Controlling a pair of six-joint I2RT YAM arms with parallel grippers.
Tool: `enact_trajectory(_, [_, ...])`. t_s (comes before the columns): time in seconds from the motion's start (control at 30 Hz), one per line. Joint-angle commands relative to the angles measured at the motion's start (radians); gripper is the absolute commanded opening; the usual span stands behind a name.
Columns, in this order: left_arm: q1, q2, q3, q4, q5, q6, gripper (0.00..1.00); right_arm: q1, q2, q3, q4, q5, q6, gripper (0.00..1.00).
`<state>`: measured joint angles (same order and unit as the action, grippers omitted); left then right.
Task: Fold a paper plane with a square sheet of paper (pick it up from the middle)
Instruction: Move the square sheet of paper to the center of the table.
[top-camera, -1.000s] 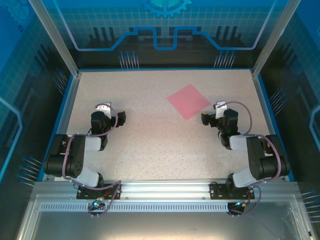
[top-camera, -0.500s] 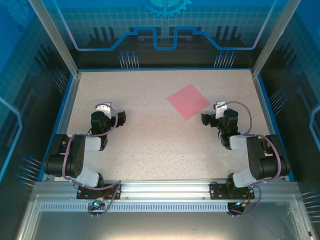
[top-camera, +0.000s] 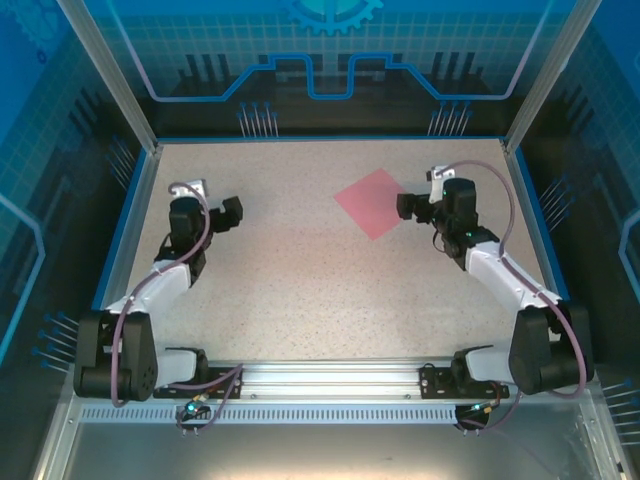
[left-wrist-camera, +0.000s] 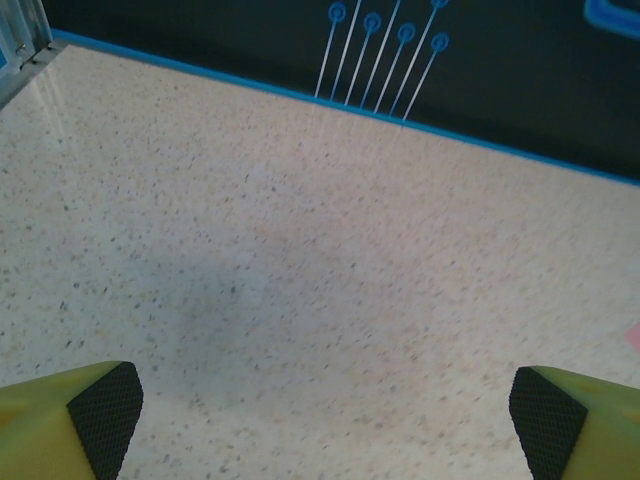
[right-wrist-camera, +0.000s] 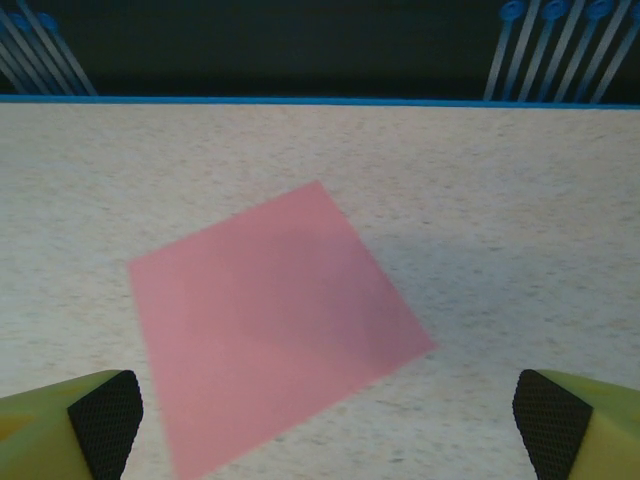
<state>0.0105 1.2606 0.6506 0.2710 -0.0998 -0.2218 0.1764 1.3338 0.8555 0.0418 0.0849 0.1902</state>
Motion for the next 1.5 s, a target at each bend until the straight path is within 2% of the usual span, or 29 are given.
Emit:
enact_trajectory(0.0, [0.0, -0.029, 0.065, -0.232, 0.062, -0.152, 0.98, 0.046, 0.106, 0.127, -0.249, -0.081, 0.151, 0.99])
enact_trajectory(0.1, [-0.001, -0.035, 0.129, -0.333, 0.105, -0.202, 0.98, 0.093, 0.258, 0.274, -0.354, -0.044, 0.197, 0.99])
enact_trajectory(0.2, [-0.003, -0.03, 0.184, -0.42, 0.15, -0.221, 0.98, 0.162, 0.418, 0.432, -0.456, 0.071, 0.207, 1.0])
enact_trajectory(0.37, [-0.005, -0.035, 0.208, -0.475, 0.211, -0.228, 0.98, 0.209, 0.645, 0.652, -0.576, 0.174, 0.274, 0.99])
enact_trajectory(0.53, [-0.007, -0.046, 0.215, -0.501, 0.225, -0.21, 0.99, 0.21, 0.804, 0.782, -0.621, 0.133, 0.319, 0.92])
enact_trajectory(0.67, [-0.007, -0.049, 0.219, -0.515, 0.224, -0.209, 0.98, 0.209, 0.873, 0.82, -0.646, 0.095, 0.356, 0.91])
enact_trajectory(0.87, [-0.007, -0.042, 0.226, -0.524, 0.227, -0.214, 0.99, 0.218, 0.889, 0.776, -0.677, 0.011, 0.422, 0.92])
enact_trajectory(1.0, [-0.007, -0.034, 0.23, -0.532, 0.229, -0.221, 0.99, 0.26, 0.845, 0.696, -0.702, 0.006, 0.471, 0.94])
enact_trajectory(1.27, [-0.008, -0.003, 0.242, -0.549, 0.236, -0.232, 0.98, 0.45, 0.615, 0.38, -0.652, 0.047, 0.692, 0.96])
enact_trajectory(1.37, [-0.009, 0.003, 0.246, -0.55, 0.24, -0.236, 0.99, 0.537, 0.547, 0.308, -0.642, 0.054, 0.786, 0.97])
enact_trajectory(1.47, [-0.009, 0.004, 0.249, -0.555, 0.241, -0.237, 0.98, 0.564, 0.482, 0.308, -0.64, 0.072, 0.776, 0.97])
